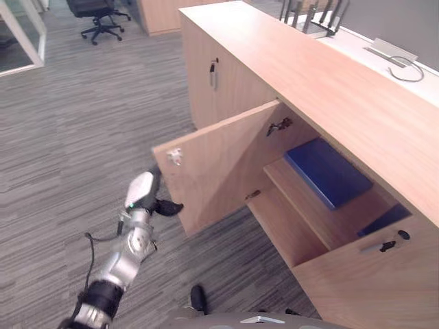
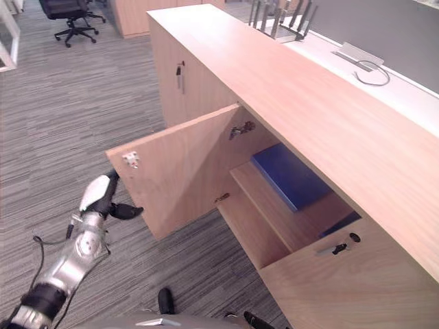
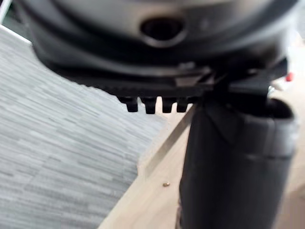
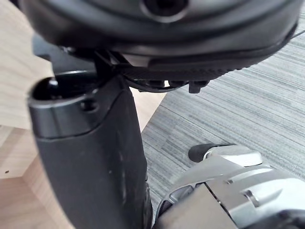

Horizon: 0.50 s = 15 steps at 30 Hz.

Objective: Walk over to the cabinet, pick up the folder, carry it to the office cabinet, place the folder inside the office cabinet, then close the office cabinet door

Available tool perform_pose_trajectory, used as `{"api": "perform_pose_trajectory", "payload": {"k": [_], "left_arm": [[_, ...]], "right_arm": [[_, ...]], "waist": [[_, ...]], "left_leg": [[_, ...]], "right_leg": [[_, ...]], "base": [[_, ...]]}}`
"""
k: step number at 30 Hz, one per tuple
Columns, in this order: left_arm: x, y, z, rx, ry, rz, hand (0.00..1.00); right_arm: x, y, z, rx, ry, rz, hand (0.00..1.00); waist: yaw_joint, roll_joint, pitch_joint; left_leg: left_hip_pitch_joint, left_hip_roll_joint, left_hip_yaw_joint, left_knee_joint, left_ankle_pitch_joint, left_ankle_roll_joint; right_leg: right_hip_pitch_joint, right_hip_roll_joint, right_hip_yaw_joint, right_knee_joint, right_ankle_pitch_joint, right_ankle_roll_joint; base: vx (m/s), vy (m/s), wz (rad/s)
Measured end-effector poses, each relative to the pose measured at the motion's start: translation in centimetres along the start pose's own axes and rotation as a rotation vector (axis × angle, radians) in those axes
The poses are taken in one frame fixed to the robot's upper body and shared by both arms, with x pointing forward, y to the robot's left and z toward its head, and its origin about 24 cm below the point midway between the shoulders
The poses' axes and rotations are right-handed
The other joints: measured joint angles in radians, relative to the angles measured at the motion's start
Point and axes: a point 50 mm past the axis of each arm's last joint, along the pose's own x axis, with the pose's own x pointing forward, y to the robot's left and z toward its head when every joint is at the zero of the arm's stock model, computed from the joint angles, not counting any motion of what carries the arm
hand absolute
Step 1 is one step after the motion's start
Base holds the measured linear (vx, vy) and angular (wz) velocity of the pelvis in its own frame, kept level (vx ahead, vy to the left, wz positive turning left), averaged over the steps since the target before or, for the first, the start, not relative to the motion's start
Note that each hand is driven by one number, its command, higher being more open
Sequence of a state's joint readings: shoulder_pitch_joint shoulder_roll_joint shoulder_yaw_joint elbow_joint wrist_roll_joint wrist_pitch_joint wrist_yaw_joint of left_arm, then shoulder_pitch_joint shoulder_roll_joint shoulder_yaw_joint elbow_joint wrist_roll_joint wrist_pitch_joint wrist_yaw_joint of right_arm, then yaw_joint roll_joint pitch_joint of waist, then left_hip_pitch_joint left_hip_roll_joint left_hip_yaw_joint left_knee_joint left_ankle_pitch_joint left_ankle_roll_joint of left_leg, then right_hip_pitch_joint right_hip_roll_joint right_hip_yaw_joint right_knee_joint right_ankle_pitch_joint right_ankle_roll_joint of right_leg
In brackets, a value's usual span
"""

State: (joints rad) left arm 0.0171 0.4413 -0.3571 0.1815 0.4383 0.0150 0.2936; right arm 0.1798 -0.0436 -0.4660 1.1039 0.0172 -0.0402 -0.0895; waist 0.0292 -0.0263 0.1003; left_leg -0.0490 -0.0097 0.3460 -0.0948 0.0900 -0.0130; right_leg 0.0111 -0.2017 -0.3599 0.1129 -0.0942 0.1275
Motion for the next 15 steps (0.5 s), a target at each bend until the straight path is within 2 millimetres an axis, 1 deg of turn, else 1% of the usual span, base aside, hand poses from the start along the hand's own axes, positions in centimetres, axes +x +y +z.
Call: {"api": "perform_pose_trajectory", "payload": {"k": [1, 2, 3, 5, 6, 7, 8, 9, 10, 11, 12, 13, 15], "left_arm": [[-1.0, -1.5, 0.9, -0.021, -0.064, -0.060, 1.00], [-1.5, -2.3, 1.4, -0.030, -0.096, -0.097, 1.00], [-2.4, -4.0, 2.4, -0.044, -0.161, -0.196, 1.00], [-4.1, -6.6, 4.0, -0.069, -0.256, -0.344, 1.00], [-5.2, -8.0, 5.3, -0.085, -0.330, -0.448, 1.00], [-5.8, -8.6, 6.0, -0.094, -0.367, -0.499, 1.00], [-6.8, -9.8, 7.5, -0.122, -0.432, -0.581, 1.00], [-7.1, -10.3, 8.3, -0.140, -0.461, -0.610, 1.00], [-7.9, -11.0, 10.1, -0.173, -0.546, -0.671, 1.00], [-8.3, -11.3, 10.8, -0.184, -0.585, -0.700, 1.00], [-9.3, -11.6, 11.9, -0.201, -0.656, -0.748, 1.00], [-10.1, -11.9, 12.9, -0.216, -0.718, -0.787, 1.00], [-10.7, -12.2, 13.7, -0.232, -0.764, -0.822, 1.00]], "right_arm": [[0.0, 0.0, 0.1, -0.006, -0.007, -0.006, 1.00], [0.0, -0.1, 0.2, -0.008, -0.011, -0.010, 1.00], [0.1, -0.3, 0.4, -0.015, -0.017, -0.013, 1.00], [0.2, -0.2, 0.6, -0.043, -0.021, -0.007, 1.00], [0.2, 0.1, 1.0, -0.059, -0.031, 0.000, 1.00], [0.3, 0.3, 1.2, -0.067, -0.036, 0.004, 1.00], [0.3, 0.8, 1.5, -0.085, -0.041, 0.014, 1.00], [0.3, 1.1, 1.5, -0.092, -0.040, 0.020, 1.00], [0.3, 1.5, 1.6, -0.106, -0.046, 0.032, 1.00], [0.3, 1.6, 1.8, -0.113, -0.053, 0.036, 1.00], [0.3, 1.7, 2.0, -0.123, -0.058, 0.040, 1.00], [0.3, 1.7, 1.9, -0.128, -0.059, 0.041, 1.00], [0.3, 1.8, 2.0, -0.138, -0.065, 0.046, 1.00]], "waist": [[0.000, 0.006, -0.006], [0.000, 0.009, -0.010], [-0.001, 0.015, -0.013], [-0.004, 0.019, -0.019], [-0.010, 0.019, -0.029], [-0.015, 0.019, -0.032], [-0.033, 0.019, -0.036], [-0.039, 0.020, -0.037], [-0.050, 0.020, -0.041], [-0.057, 0.021, -0.044], [-0.068, 0.023, -0.048], [-0.072, 0.027, -0.050], [-0.081, 0.034, -0.055]], "left_leg": [[-0.010, -0.010, -0.001, 0.000, 0.000, 0.000], [-0.016, -0.015, -0.002, 0.000, 0.000, 0.001], [-0.022, -0.025, 0.000, 0.000, 0.001, 0.001], [-0.028, -0.041, 0.000, 0.000, 0.000, 0.001], [-0.033, -0.048, 0.001, 0.000, 0.000, 0.002], [-0.034, -0.051, 0.005, 0.000, -0.001, 0.004], [-0.035, -0.055, 0.014, 0.000, -0.004, 0.008], [-0.035, -0.057, 0.018, 0.000, -0.007, 0.011], [-0.035, -0.058, 0.033, 0.000, -0.009, 0.016], [-0.036, -0.058, 0.038, 0.000, -0.010, 0.017], [-0.037, -0.058, 0.044, 0.000, -0.012, 0.019], [-0.037, -0.057, 0.051, 0.000, -0.013, 0.021], [-0.041, -0.057, 0.058, 0.000, -0.013, 0.021]], "right_leg": [[-0.003, -0.008, 0.000, 0.000, 0.003, 0.005], [-0.006, -0.011, 0.001, 0.000, 0.003, 0.006], [-0.006, -0.019, 0.002, 0.002, 0.005, 0.011], [-0.012, -0.034, 0.005, 0.007, 0.006, 0.014], [-0.020, -0.042, 0.008, 0.006, 0.007, 0.016], [-0.023, -0.044, 0.011, 0.006, 0.007, 0.017], [-0.025, -0.046, 0.013, 0.001, 0.007, 0.016], [-0.026, -0.047, 0.016, -0.002, 0.007, 0.016], [-0.027, -0.048, 0.024, -0.015, 0.007, 0.016], [-0.028, -0.048, 0.025, -0.022, 0.007, 0.016], [-0.028, -0.048, 0.026, -0.032, 0.007, 0.015], [-0.029, -0.048, 0.028, -0.040, 0.006, 0.013], [-0.031, -0.047, 0.030, -0.049, 0.006, 0.012]], "base": [[-0.03, 0.104, 0.44], [-0.04, 0.161, 0.50], [-0.02, 0.111, 0.37], [-0.02, 0.157, 0.16], [-0.01, 0.140, -0.05], [0.00, 0.126, -0.17], [0.00, 0.093, -0.20], [0.00, 0.136, -0.32], [0.00, 0.112, -0.29], [0.00, 0.128, -0.37], [-0.01, 0.093, -0.33], [-0.01, 0.087, -0.29], [-0.02, 0.068, -0.11]]}}
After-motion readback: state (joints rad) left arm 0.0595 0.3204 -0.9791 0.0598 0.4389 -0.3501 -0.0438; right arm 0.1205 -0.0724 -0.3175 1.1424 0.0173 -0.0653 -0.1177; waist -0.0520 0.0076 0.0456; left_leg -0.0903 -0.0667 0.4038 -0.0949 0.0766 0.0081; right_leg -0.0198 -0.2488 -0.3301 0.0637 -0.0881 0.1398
